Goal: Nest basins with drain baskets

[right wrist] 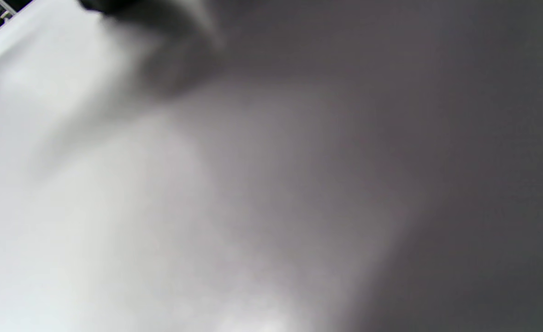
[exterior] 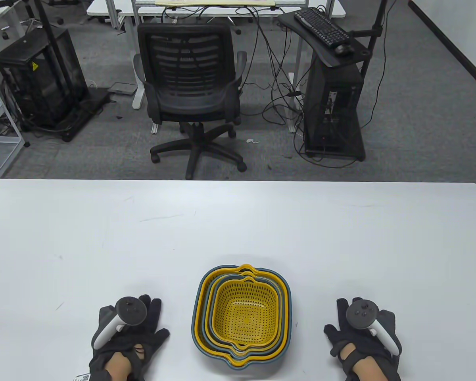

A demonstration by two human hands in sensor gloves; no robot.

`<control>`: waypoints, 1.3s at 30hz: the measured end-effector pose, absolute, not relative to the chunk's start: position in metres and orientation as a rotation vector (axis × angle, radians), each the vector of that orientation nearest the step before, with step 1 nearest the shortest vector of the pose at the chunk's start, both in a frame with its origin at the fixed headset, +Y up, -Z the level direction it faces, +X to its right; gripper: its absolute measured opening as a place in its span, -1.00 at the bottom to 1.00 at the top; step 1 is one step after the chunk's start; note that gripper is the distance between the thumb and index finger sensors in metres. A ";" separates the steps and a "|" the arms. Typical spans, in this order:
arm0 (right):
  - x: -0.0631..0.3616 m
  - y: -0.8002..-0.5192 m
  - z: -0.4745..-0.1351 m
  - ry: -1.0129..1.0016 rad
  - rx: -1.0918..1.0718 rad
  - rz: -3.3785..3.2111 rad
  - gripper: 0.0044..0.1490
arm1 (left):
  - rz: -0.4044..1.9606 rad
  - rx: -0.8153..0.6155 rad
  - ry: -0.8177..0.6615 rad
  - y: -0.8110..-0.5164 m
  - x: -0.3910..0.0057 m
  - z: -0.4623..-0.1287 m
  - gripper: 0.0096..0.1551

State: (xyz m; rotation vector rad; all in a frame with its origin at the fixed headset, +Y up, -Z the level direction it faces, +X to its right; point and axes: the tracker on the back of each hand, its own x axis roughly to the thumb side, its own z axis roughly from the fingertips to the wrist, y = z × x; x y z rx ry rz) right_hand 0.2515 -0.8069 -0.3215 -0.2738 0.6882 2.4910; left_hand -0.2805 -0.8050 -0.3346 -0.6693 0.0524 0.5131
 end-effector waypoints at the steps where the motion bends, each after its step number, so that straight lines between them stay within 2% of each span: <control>1: 0.251 -0.807 -0.321 0.688 -0.273 2.491 0.02 | 0.516 -0.670 0.055 -0.805 -0.281 -0.335 -0.06; 39: 0.253 -0.809 -0.319 0.697 -0.239 2.476 0.04 | 0.508 -0.662 0.071 -0.806 -0.279 -0.333 -0.05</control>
